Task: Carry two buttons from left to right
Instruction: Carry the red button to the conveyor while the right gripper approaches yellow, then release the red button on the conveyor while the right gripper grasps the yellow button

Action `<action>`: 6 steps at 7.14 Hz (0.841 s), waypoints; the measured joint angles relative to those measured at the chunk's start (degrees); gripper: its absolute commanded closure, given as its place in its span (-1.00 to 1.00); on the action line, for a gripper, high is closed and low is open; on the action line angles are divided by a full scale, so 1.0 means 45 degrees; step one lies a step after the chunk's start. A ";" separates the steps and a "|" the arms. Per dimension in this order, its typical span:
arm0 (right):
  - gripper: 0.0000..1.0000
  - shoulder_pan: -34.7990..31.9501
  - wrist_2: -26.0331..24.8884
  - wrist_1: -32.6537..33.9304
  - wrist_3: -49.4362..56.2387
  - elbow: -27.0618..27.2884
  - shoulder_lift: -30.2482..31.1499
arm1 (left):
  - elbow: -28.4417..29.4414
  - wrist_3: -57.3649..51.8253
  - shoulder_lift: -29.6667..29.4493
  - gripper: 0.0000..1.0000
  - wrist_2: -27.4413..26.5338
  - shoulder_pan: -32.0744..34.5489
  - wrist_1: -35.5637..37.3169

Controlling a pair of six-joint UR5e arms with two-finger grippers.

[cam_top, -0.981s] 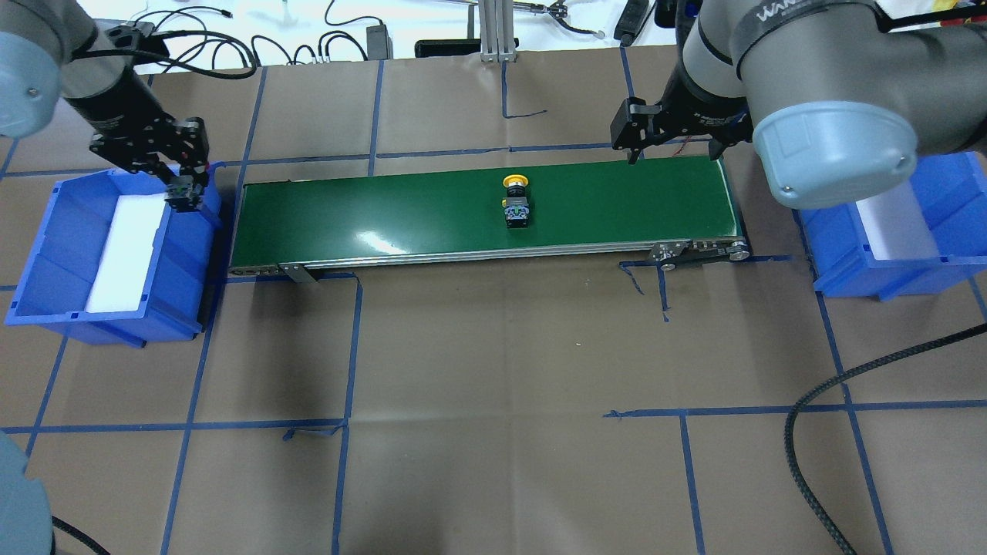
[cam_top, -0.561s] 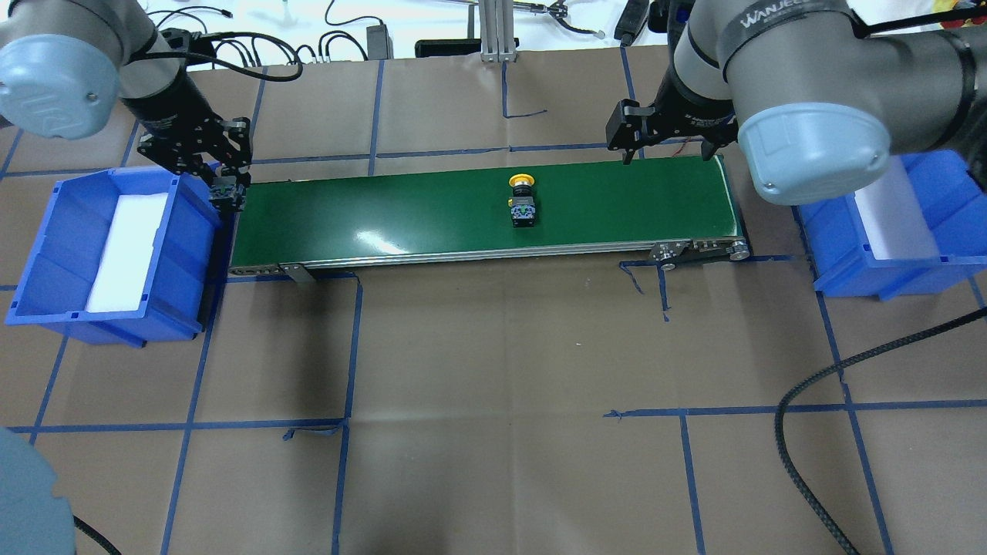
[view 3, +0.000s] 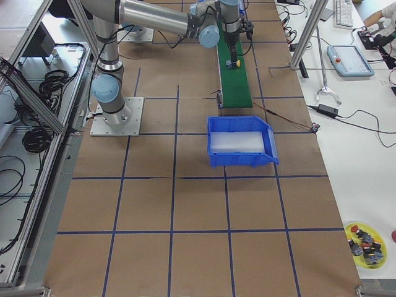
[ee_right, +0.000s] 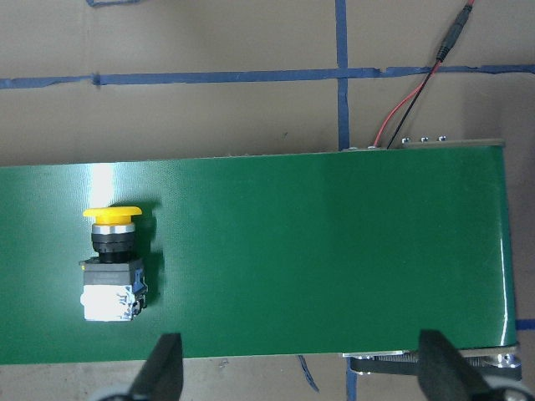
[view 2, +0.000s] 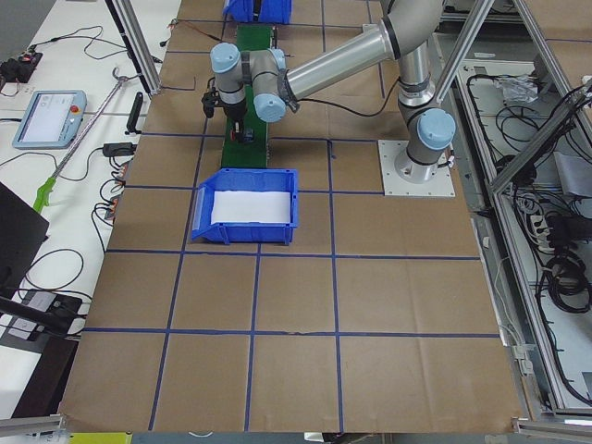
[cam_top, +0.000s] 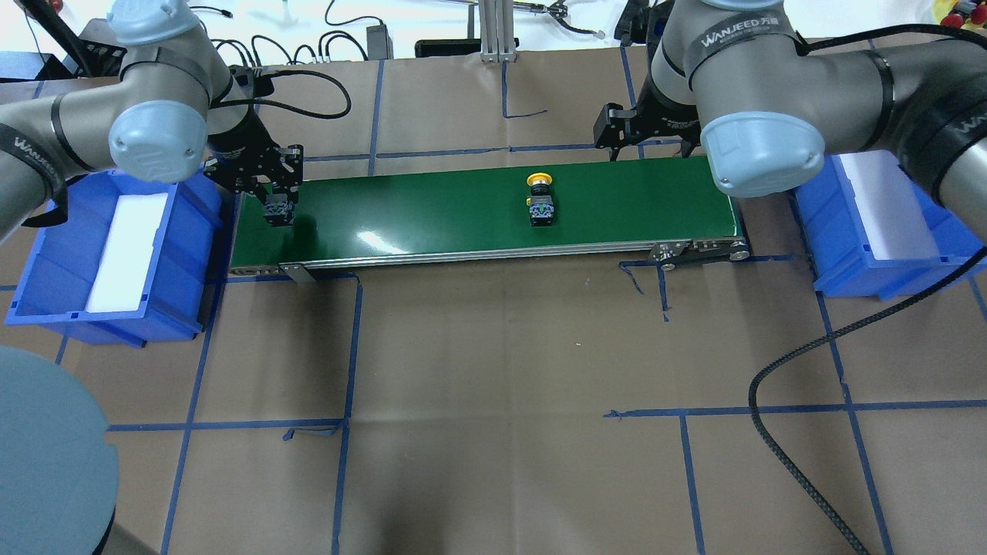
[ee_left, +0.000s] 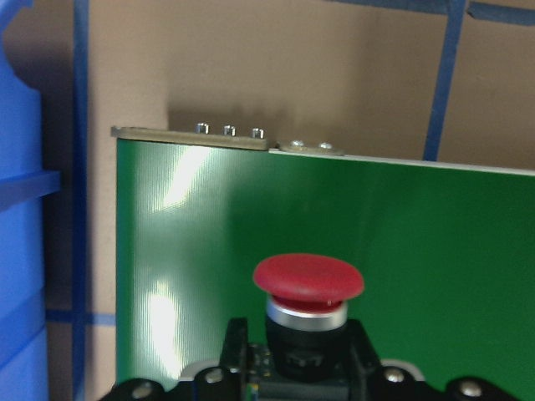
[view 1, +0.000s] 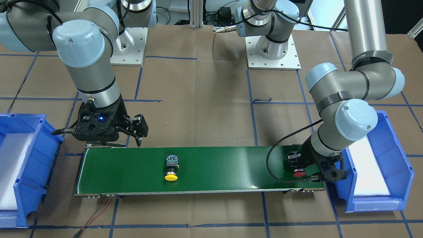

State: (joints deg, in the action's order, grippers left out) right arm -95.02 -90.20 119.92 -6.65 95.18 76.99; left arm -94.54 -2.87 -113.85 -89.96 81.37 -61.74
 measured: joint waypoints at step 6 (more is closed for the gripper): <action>-0.99 -0.0049 0.0046 0.1581 -0.1869 0.0056 -0.1226 | 0.0796 0.0054 0.0218 -0.99 -0.0005 -0.0034 -0.0398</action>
State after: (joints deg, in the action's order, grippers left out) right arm -95.24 -89.99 127.03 -15.06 95.43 71.47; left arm -90.96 -2.63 -112.86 -89.98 81.22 -63.53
